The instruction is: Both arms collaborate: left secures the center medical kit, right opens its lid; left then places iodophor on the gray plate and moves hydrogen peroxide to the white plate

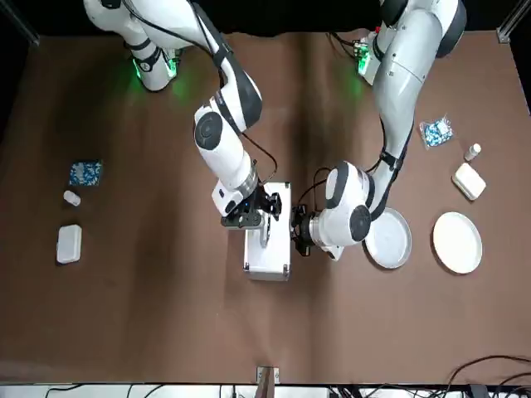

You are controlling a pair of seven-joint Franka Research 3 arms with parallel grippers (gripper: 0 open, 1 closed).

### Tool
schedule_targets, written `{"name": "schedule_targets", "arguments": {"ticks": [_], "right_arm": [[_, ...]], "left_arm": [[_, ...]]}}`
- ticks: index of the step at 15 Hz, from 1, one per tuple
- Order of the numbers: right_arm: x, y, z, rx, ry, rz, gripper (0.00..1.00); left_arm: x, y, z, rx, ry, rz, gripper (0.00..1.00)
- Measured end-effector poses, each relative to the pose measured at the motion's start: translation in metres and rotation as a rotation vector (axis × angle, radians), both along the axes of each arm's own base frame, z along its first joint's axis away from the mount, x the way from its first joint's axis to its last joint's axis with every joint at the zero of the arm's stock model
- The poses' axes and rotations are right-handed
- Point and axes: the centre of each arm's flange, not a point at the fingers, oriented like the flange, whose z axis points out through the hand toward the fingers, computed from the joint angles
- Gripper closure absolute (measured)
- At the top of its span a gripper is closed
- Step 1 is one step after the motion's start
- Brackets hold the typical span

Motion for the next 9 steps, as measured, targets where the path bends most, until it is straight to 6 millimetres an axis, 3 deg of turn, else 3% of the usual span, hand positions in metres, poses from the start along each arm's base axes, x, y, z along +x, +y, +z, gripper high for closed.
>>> {"name": "schedule_targets", "arguments": {"ticks": [9], "right_arm": [[0.0023, -0.0024, -0.0072, -0.026, -0.008, 0.007, 0.37]], "left_arm": [[-0.0003, -0.0007, 0.0002, 0.006, -0.005, -0.007, 0.66]]}}
